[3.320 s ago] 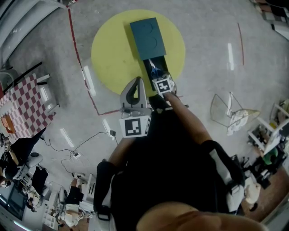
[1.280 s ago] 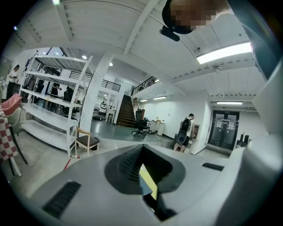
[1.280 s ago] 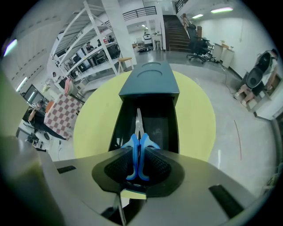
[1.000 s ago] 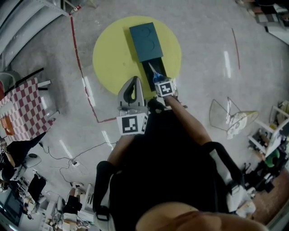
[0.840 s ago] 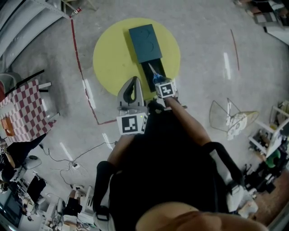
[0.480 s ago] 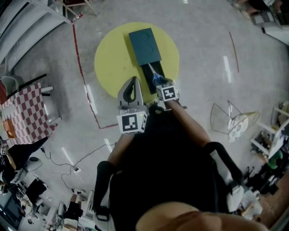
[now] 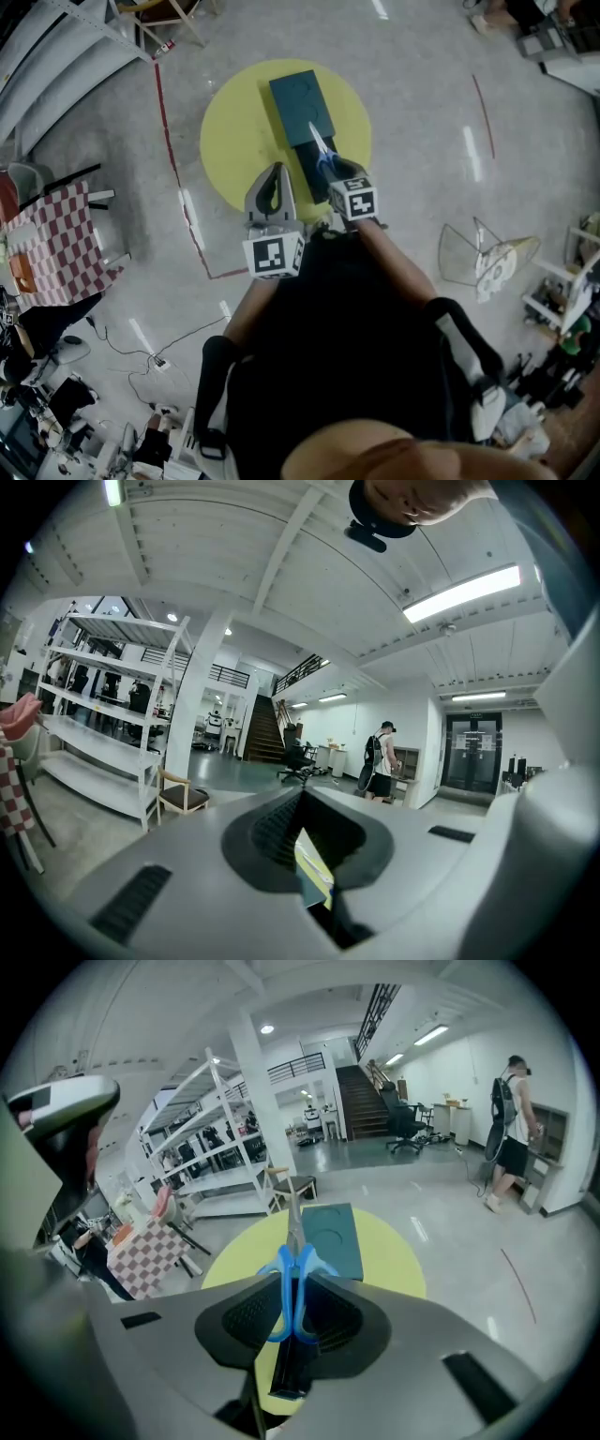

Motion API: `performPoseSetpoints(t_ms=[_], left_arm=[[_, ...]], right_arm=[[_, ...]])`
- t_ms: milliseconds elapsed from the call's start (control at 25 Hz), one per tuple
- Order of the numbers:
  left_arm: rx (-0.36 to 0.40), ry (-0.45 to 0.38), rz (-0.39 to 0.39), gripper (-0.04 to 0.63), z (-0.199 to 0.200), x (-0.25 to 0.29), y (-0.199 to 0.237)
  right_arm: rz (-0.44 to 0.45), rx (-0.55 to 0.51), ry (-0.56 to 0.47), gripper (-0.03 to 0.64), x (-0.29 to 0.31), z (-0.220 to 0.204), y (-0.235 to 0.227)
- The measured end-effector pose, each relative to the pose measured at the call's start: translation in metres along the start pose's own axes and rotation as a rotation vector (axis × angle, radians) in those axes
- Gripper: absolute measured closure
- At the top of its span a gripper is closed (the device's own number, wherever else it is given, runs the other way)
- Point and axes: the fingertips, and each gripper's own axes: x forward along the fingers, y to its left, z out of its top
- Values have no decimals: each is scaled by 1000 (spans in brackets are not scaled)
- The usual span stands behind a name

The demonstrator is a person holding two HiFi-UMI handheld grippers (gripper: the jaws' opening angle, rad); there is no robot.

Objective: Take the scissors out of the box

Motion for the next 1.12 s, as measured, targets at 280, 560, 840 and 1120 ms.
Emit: performPoseSetpoints(t_ms=[280, 560, 840, 1120], left_arm=[[4, -16, -1, 600, 4, 3, 1], [4, -8, -1, 600, 2, 6, -2], [11, -18, -2, 600, 8, 8, -5], [10, -12, -5, 600, 5, 12, -7]], right_arm=[[4, 1, -132, 534, -29, 44, 5], [-1, -20, -288, 534, -67, 76, 4], [21, -52, -466, 534, -121, 109, 18], [41, -86, -563, 534, -150, 121, 33]])
